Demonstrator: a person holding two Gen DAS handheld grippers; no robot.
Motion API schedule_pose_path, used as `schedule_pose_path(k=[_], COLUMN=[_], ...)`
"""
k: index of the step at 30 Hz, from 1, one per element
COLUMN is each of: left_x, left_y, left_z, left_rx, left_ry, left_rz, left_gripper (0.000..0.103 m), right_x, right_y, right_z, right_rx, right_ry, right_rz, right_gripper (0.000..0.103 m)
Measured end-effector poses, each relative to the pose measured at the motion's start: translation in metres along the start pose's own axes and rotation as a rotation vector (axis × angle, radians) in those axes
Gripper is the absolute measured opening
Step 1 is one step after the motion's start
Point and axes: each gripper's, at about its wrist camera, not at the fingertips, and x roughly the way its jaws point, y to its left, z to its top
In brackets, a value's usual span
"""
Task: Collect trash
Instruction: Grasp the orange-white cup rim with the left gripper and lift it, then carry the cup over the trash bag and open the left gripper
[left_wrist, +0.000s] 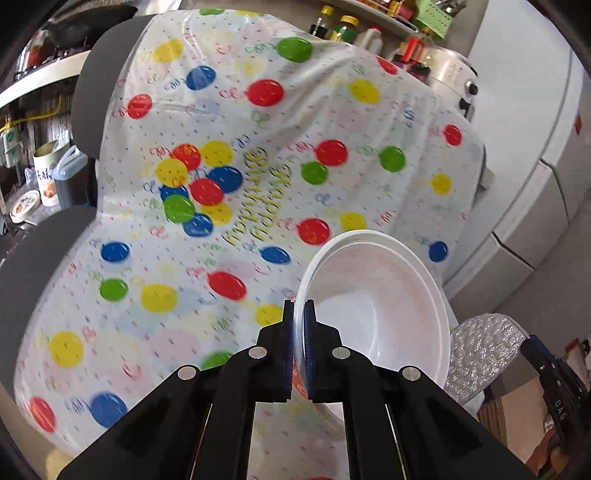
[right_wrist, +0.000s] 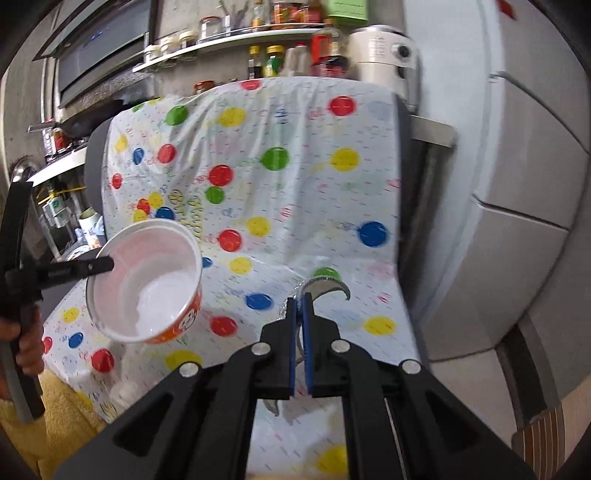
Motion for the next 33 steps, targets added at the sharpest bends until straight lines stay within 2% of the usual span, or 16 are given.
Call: schedule_pose_path(k=[8, 12, 14, 21, 24, 27, 33], left_x=[0.018, 0.024, 0.030, 0.045, 0.055, 0.056, 0.069], left_y=[-0.056, -0.094, -0.120, -0.199, -0.236, -0.268, -0.318], left_z=[-0.053, -0.071, -0.085, -0.128, -0.149, -0.164, -0.190], left_rx=[0.015, 0.076, 0.114, 0.241, 0.321, 0.413, 0.468], left_ry=[0.092, 0.097, 0.129, 0.198, 0.219, 0.178, 0.275], left_rz=[-0.068, -0.092, -0.143, -0.250, -0.265, -0.268, -0.404], left_gripper=[0.005, 0.005, 0.005, 0.005, 0.006, 0.008, 0.006], right_x=[-0.053, -0.074, -0.080, -0.110, -0.114, -0.105, -0.087], right_y=[-0.058, -0.088, -0.104, -0.150, -0.171, -0.197, -0.241], right_z=[-0.034, -0.049, -0.058, -0.094, -0.115, -0.140, -0.184], right_rx=[0.051, 0.081, 0.102, 0.158, 0.183, 0.231, 0.345], right_ry=[-0.016, -0.028, -0.021, -0.007, 0.027, 0.088, 0.180], right_rz=[-0.095, -0.149, -0.172, -0.264, -0.310, -0.349, -0.379], right_gripper=[0.004, 0.004, 0.004, 0.004, 0.004, 0.004, 0.004])
